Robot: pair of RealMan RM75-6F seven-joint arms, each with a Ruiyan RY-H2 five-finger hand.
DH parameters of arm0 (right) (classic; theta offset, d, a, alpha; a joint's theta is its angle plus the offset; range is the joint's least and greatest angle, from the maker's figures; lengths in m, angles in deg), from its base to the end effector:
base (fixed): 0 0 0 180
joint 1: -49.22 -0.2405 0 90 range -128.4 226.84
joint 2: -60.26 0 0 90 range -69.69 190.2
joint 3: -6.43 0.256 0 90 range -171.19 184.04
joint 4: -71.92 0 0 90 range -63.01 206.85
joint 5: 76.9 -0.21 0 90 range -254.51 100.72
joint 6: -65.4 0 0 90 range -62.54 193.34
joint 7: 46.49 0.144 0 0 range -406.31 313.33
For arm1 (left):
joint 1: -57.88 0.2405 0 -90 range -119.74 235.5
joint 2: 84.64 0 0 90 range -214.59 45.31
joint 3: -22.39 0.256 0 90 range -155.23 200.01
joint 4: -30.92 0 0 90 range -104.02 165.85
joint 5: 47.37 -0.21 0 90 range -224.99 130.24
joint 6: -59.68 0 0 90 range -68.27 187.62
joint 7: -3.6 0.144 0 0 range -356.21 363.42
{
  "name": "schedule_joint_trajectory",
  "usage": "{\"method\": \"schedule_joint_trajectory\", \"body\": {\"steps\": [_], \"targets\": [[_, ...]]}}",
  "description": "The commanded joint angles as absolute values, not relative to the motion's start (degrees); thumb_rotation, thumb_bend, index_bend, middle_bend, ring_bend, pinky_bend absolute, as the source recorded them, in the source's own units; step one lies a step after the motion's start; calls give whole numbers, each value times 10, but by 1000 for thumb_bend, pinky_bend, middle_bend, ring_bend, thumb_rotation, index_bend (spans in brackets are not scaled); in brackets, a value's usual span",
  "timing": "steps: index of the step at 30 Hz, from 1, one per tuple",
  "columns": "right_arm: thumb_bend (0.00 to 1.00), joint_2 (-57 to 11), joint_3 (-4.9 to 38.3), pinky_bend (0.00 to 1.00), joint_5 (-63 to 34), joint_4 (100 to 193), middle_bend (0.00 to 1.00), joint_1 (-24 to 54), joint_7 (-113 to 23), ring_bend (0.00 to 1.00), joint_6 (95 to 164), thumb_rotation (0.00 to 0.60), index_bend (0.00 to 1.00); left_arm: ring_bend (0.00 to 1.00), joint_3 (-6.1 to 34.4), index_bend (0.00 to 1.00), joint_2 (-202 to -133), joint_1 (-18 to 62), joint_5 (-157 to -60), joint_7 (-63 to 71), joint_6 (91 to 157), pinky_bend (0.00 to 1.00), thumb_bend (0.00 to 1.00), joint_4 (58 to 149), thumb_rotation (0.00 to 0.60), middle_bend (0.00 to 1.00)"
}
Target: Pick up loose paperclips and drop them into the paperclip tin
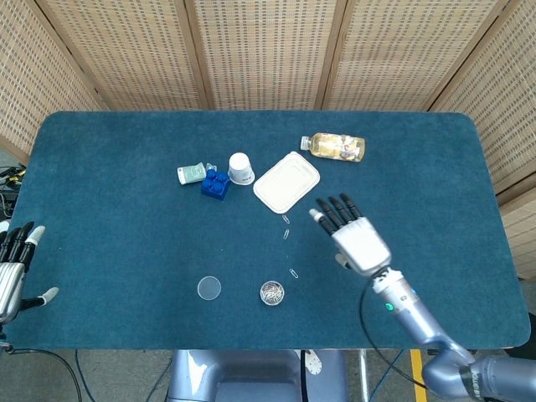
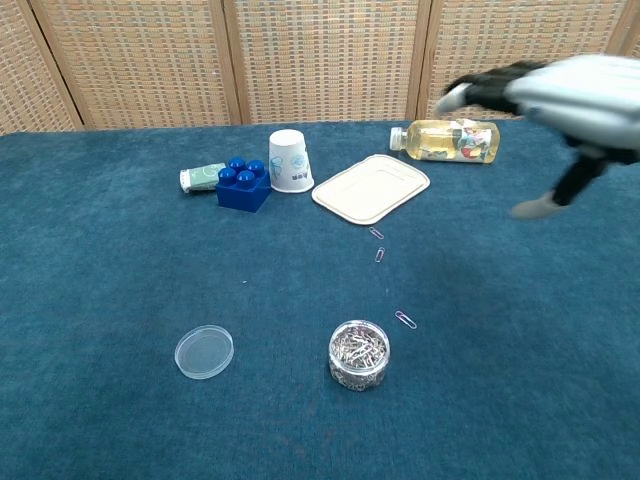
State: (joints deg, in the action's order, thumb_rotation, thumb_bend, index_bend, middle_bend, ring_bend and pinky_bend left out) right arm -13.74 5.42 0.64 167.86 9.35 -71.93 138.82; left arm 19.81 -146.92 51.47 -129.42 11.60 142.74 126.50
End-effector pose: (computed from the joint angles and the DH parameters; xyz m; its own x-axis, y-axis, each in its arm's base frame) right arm -0.1620 -0.3051 0.0668 0.6205 0.0491 0.7827 -0.6755 -0.4735 0.5652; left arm -0.3086 0.1873 0.1622 0.4926 0.0383 0.8694 0.8693 0.0252 -0.4936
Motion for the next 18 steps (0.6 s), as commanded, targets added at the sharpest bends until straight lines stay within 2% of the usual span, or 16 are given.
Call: {"method": "schedule_joint_trajectory", "body": {"steps": [1,8,18], "targets": [[0,-93,17,0,66,1610,0,174,-626,0,1463,600,3,0,198,0,-1465,518,-1302,109,1436,0,0,1266,600,0],[0,-76,-2,0,101,1546,0,261,-586,0,1550,600,0,0,203,0,-1455,529,-1318,95,1456,0,0,1271,600,0],[0,-59,5,0,121,1579,0,314,-598,0,1577,600,0,0,209,0,-1438,548,-1335,79,1485,0,0,1283,600,0]]}}
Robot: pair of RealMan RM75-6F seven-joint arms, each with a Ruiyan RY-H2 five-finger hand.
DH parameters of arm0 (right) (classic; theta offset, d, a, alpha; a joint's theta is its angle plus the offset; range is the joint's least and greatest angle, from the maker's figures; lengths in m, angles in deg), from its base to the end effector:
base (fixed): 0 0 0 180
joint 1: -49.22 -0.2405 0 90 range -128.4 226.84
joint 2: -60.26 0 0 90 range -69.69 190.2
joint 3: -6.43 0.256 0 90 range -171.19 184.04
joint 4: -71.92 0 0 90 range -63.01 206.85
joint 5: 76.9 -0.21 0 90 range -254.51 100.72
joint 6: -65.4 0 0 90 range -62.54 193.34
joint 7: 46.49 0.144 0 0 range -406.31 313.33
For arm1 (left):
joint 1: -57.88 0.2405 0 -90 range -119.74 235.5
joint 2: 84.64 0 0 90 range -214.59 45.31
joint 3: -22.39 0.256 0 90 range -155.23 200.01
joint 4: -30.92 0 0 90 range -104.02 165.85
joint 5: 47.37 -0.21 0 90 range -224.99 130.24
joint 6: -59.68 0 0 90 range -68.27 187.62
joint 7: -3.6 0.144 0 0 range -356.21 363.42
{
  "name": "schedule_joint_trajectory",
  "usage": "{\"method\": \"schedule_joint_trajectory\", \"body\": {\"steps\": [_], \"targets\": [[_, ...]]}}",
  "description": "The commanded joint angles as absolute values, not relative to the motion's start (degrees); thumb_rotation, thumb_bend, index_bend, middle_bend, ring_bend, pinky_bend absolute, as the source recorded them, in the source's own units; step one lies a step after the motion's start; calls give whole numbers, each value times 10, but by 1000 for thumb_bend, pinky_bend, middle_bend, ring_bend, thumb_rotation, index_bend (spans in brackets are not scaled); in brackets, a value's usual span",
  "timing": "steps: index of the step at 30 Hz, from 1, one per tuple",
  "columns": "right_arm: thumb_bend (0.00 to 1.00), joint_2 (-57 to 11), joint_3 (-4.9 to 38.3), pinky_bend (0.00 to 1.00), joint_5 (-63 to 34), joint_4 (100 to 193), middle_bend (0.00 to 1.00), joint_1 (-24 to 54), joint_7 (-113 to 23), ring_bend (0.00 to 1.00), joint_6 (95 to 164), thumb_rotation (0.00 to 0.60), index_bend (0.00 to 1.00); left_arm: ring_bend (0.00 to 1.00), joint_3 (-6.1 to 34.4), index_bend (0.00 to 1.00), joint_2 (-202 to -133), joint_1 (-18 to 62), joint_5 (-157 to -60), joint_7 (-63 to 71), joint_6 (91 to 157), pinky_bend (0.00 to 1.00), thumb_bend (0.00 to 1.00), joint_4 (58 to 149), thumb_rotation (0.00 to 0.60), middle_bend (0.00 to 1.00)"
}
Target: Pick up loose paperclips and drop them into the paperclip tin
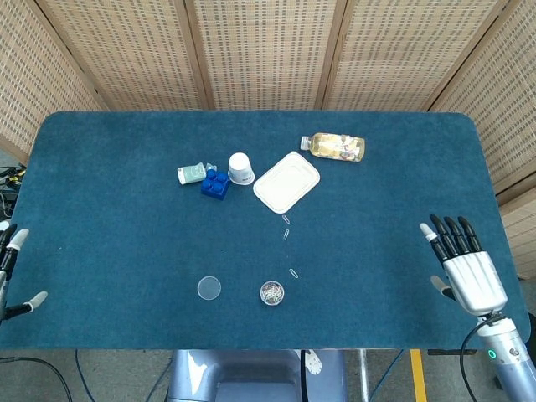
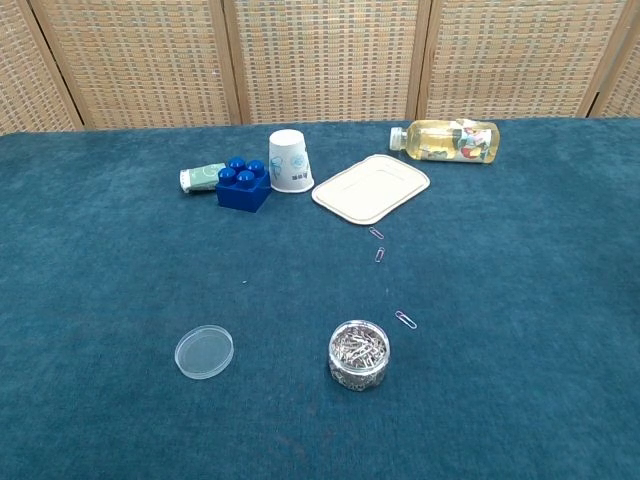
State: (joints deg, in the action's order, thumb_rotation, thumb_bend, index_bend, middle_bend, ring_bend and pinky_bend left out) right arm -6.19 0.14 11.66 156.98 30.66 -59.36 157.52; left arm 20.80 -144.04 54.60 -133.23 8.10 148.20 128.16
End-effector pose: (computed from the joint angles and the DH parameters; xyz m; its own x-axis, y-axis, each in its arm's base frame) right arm -0.2851 -0.2230 0.1513 0.6495 0.1400 0.7474 -0.7102 -0.2395 0.6620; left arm -0.3035 0.1671 0.1822 0.4650 -0.0230 0.8850 0.8853 0.0180 -0.4647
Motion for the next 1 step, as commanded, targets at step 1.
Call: {"method": "schedule_joint_trajectory", "body": {"steps": [1], "targets": [[0,-59,7,0,123,1582,0,316,-600,0,1577,600,0,0,209,0,-1438,549,-1336,78,1487,0,0,1283,600,0]]}}
